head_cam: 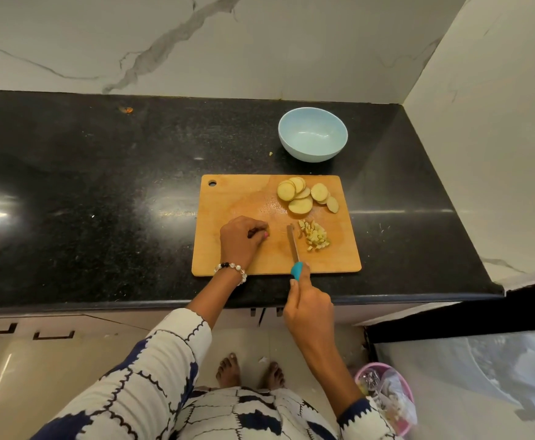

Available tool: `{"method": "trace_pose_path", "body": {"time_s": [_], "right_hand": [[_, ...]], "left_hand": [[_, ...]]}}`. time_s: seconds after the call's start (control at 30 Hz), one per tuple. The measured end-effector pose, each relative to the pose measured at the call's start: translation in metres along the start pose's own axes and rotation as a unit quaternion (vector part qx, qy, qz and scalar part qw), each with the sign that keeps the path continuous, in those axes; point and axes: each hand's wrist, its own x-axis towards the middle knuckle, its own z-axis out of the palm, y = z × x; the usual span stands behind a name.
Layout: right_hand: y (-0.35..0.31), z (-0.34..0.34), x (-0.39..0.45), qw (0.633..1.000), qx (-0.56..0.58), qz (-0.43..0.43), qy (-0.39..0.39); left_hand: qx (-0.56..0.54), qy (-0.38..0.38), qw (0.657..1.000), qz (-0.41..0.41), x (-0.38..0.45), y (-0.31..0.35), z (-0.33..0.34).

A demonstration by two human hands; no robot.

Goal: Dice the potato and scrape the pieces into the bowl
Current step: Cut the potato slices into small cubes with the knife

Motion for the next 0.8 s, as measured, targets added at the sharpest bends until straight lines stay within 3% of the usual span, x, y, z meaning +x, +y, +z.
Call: {"method": "trace_pose_path", "body": {"time_s": [0.17, 0.33, 0.8], "right_hand": [[-0.008, -0.008, -0.008, 0.998, 0.069, 0.005, -0.005], [-0.019, 0.001, 0.006, 0.998, 0.02, -0.053, -0.017], [-0.029, 0.004, 0.016, 0.986, -0.129, -0.051, -0.097]], "left_hand": [[-0.008, 0.002, 1.0, -0.018, 0.0, -0.001, 0.0], [-0.011, 0.006, 1.0, -0.029, 0.001, -0.002, -0.001], [-0.037, 0.012, 0.998, -0.051, 0.005, -0.004, 0.002]]}}
